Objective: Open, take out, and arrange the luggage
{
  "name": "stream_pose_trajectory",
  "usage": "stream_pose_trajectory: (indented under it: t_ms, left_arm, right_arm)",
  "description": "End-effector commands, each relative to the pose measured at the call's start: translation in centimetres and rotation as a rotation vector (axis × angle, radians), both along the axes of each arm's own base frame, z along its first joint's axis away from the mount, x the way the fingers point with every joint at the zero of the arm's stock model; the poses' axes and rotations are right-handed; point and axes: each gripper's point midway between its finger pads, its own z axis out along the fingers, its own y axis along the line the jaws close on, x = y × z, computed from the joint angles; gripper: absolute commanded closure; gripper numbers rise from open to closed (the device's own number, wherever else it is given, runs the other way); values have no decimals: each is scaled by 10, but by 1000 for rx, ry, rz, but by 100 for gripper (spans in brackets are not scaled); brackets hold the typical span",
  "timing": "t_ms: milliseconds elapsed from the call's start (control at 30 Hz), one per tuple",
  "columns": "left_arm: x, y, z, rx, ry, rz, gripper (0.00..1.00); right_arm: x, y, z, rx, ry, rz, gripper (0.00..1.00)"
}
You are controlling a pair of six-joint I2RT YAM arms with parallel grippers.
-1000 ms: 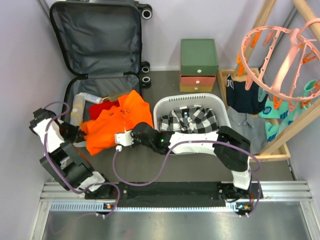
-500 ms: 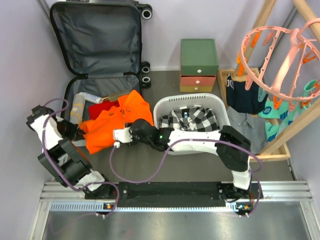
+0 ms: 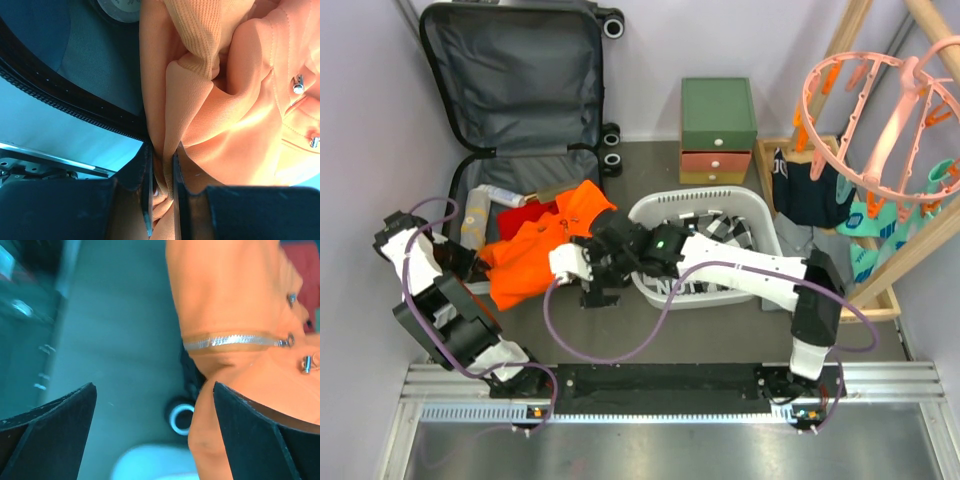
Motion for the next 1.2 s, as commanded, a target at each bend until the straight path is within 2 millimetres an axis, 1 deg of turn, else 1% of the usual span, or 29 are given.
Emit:
stream_pose_trajectory:
  t_ms: [0, 33, 67, 100, 133, 167, 200, 233, 267, 300, 367, 433, 467, 500, 567, 633, 667, 733, 767, 833, 867, 933, 1000, 1100, 1167]
  left_arm:
    - [14, -1, 19, 33, -126, -55, 100]
    - [13, -1, 18, 35, -123, -60, 99]
    - [12, -2, 18, 33, -115, -65, 98]
    - [12, -1, 18, 37, -111, -64, 97]
    - [11, 0, 17, 42, -104, -66, 94]
    - [10, 0, 16, 43, -101, -65, 93]
    - [9, 0, 15, 42, -95, -66, 92]
    - [8, 0, 14, 40, -91, -64, 92]
    - [7, -1, 15, 39, -88, -64, 90]
    - [6, -1, 15, 40, -85, -62, 89]
    - [5, -2, 16, 38, -86, -64, 85]
    - [3, -4, 18, 35, -86, -64, 83]
    - [3, -5, 19, 34, -84, -68, 83]
    - [2, -4, 19, 41, -82, -68, 80]
    - [0, -5, 21, 43, -77, -72, 77]
    - [0, -6, 23, 41, -80, -76, 75]
    - [-2, -8, 23, 32, -75, -80, 74]
    - [-4, -10, 22, 23, -72, -88, 73]
    - [-4, -11, 24, 18, -72, -91, 73]
    - [-5, -12, 26, 15, -74, -101, 71]
    - [-3, -12, 30, 16, -85, -105, 69]
    - [-4, -16, 37, 0, -91, -115, 68]
    - [-4, -20, 40, -16, -101, -121, 68]
    - [-9, -24, 33, -28, -88, -131, 68]
    - [-15, -29, 24, -53, -64, -135, 69]
  right_arm:
    - [-8, -5, 106, 304, 352, 15, 4]
    - [8, -3, 117, 358, 409, -57, 5]
    - [54, -4, 128, 452, 531, -273, 7]
    - [76, -5, 123, 469, 621, -413, 15]
    - [99, -6, 135, 508, 676, -515, 22]
    - [119, -15, 123, 487, 777, -676, 28]
    - [135, -11, 89, 423, 817, -769, 35]
    - [145, -10, 95, 437, 808, -815, 36]
    - [155, -12, 83, 420, 792, -888, 36]
    - [159, -12, 64, 381, 797, -932, 32]
    - [169, -18, 50, 363, 775, -1012, 29]
    - [173, -23, 32, 318, 761, -1068, 26]
    - [176, -26, 28, 312, 740, -1092, 25]
    - [178, -27, 23, 299, 738, -1104, 25]
    - [177, -27, 9, 249, 735, -1117, 24]
    - [169, -25, 4, 203, 731, -1109, 24]
    - [169, -24, -9, 165, 707, -1117, 24]
    - [163, -20, -13, 132, 692, -1106, 23]
    - [160, -21, -21, 102, 698, -1104, 23]
    - [156, -19, -25, 84, 701, -1096, 23]
    - [152, -18, -29, 68, 695, -1091, 23]
    - [147, -14, -29, 56, 696, -1077, 24]
    - [132, -3, -30, 40, 736, -1026, 24]
    - [115, 5, -40, -3, 791, -983, 25]
    - [112, 5, -43, -14, 801, -977, 25]
